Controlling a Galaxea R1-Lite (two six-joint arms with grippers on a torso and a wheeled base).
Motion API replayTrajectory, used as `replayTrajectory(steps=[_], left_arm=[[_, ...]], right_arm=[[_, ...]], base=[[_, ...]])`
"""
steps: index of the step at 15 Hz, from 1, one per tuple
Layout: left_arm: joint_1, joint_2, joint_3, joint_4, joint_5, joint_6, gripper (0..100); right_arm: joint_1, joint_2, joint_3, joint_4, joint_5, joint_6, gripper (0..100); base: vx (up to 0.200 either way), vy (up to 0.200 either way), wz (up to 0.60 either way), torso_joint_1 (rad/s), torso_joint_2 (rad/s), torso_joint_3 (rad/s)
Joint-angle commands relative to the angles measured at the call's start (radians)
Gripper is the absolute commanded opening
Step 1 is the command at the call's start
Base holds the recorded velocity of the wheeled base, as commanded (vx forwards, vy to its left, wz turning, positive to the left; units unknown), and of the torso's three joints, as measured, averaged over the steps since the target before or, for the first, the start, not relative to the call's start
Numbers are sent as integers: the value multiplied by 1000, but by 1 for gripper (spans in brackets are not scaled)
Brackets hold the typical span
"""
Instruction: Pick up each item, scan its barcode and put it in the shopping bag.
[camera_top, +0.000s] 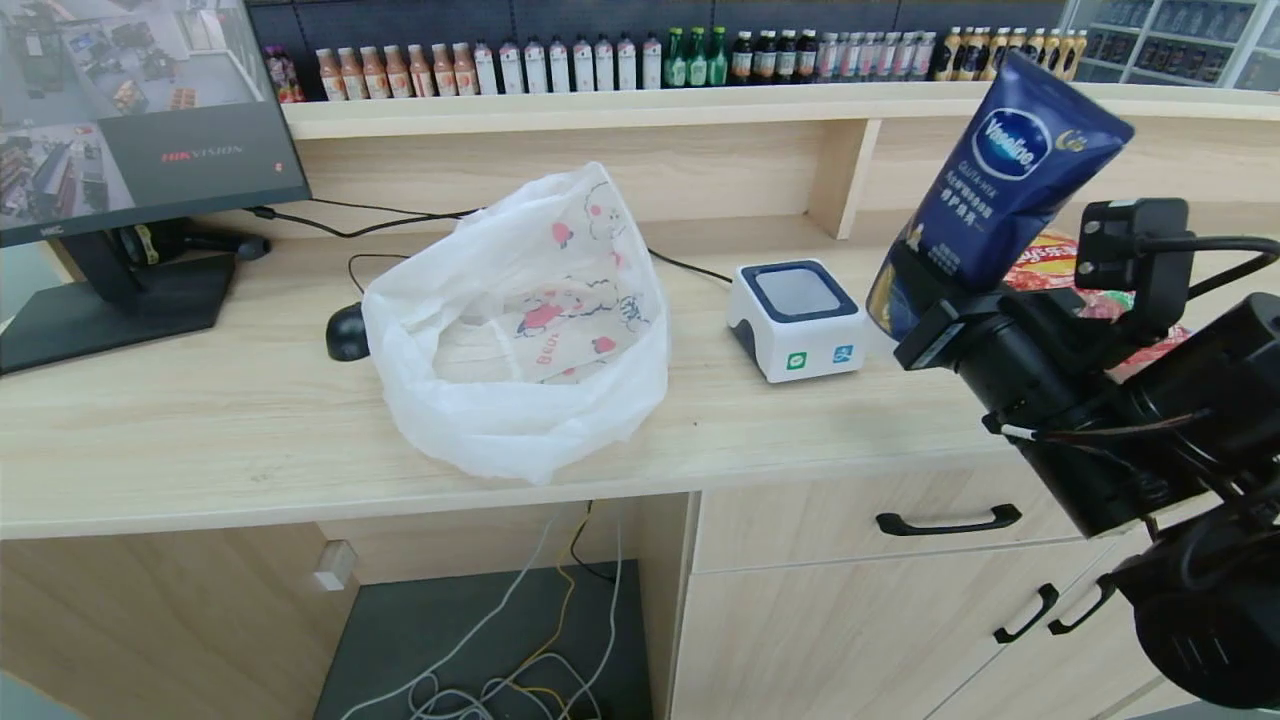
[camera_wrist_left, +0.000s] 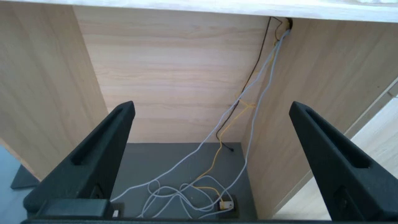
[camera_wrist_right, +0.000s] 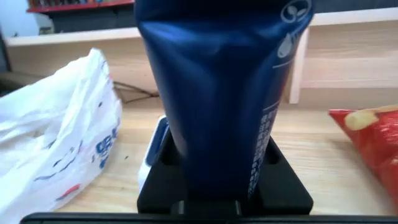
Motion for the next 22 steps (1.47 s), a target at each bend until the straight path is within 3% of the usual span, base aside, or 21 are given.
replayTrajectory(steps=[1,3,7,10,12,15,18,22], left_arm=[[0,0,0,0,0,-1,100],[0,0,0,0,0,-1,100],[-2,0,0,0,0,-1,100],[0,0,0,0,0,-1,100],[0,0,0,0,0,-1,100],[0,0,0,0,0,-1,100],[0,0,0,0,0,-1,100],[-2,0,0,0,0,-1,100]], right_arm=[[41,17,-27,0,2,0,0],[58,53,-113,0,2,3,0],[64,88,-155,0,1,70,0],[64,79,-221,46,-10,190,0],[74,89,-343,153,-4,294,0],[74,134,-471,205,-4,439,0],[69,152,-478,207,-5,601,0],[58,160,-480,207,-10,718,0]], base=[[0,0,0,0,0,0],[0,0,0,0,0,0],[0,0,0,0,0,0],[0,0,0,0,0,0],[0,0,0,0,0,0],[0,0,0,0,0,0],[0,0,0,0,0,0],[0,0,0,0,0,0]])
